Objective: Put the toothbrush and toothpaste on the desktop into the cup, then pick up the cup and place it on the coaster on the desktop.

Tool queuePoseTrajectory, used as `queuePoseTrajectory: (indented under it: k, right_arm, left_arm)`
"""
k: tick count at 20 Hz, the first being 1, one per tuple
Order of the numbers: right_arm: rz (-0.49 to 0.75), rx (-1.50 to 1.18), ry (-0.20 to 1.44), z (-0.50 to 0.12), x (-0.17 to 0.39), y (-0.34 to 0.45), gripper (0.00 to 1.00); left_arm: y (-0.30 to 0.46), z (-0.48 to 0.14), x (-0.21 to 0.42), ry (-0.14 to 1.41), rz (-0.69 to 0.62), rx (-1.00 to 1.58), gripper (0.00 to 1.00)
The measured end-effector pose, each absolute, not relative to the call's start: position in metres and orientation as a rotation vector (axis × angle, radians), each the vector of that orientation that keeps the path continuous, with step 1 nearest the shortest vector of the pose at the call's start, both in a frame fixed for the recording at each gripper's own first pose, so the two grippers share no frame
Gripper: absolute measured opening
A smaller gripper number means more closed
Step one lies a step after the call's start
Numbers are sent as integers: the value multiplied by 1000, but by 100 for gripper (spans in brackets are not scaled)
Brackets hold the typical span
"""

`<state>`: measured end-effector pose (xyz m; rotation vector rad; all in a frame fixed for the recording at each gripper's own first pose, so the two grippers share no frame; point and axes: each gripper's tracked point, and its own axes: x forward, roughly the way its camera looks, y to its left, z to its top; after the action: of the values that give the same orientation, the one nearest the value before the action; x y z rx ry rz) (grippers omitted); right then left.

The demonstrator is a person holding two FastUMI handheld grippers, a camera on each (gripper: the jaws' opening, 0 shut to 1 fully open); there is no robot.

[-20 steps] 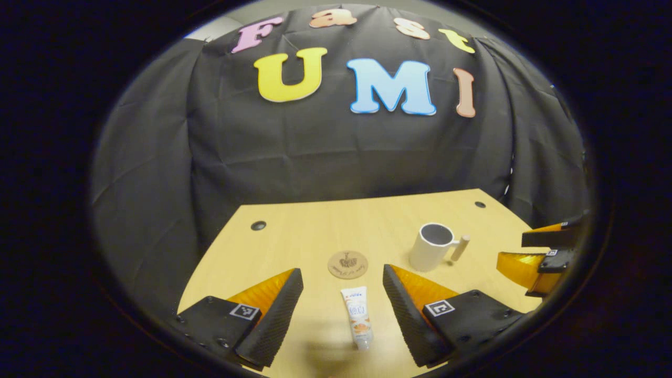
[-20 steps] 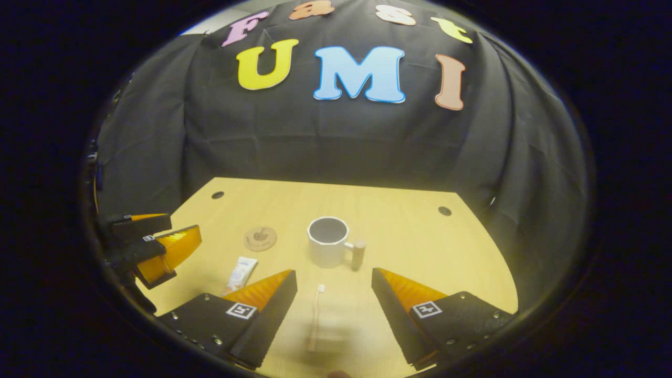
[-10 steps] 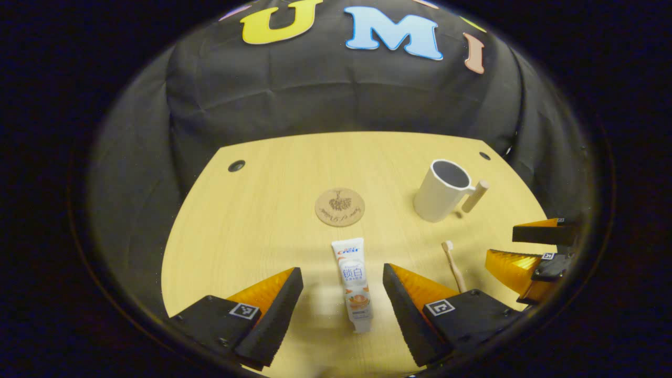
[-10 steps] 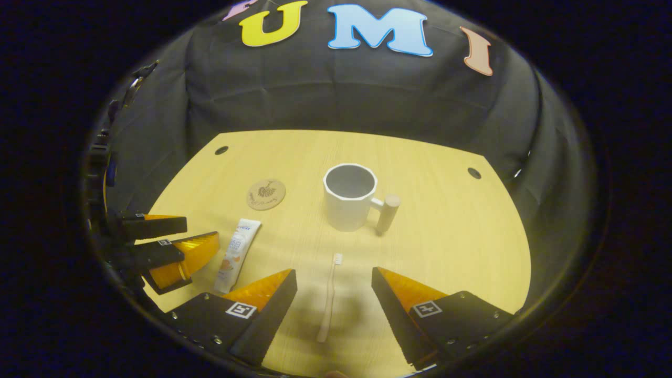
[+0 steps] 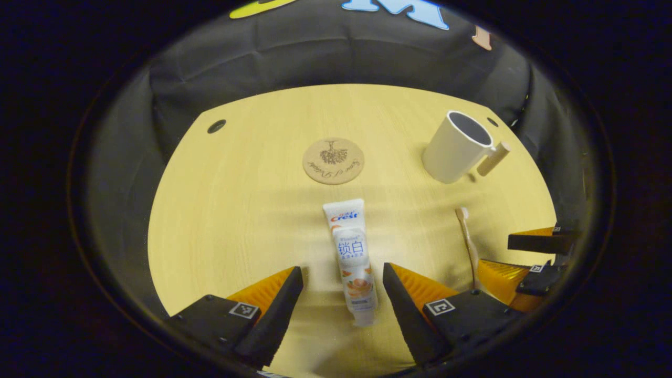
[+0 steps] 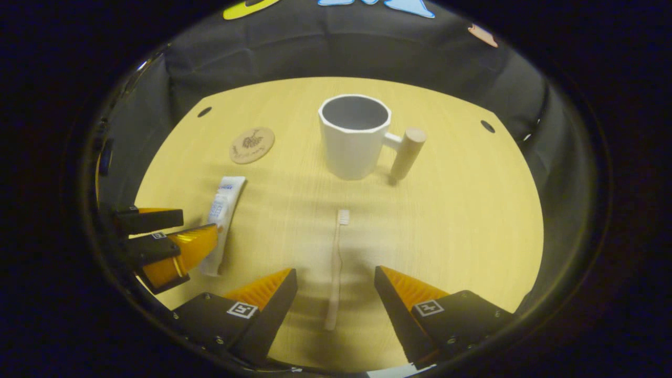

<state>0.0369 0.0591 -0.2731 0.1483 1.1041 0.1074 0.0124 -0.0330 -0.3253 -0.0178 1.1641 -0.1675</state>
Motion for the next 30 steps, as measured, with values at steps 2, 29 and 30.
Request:
queuePoseTrajectory:
  k: [2,29,30]
  right_arm:
    - [107,138,1156,-282,34,61,92]
    - [123,174,1345,-315,18,68,9]
    - [115,184,1324,-322,25,69,9]
  left_arm:
    - [-39,-331,13,1193,-181,-2,99]
    - [-42,-360,3,1324,-218,63,34]
    - [-42,-359,4,1317,-230,67,34]
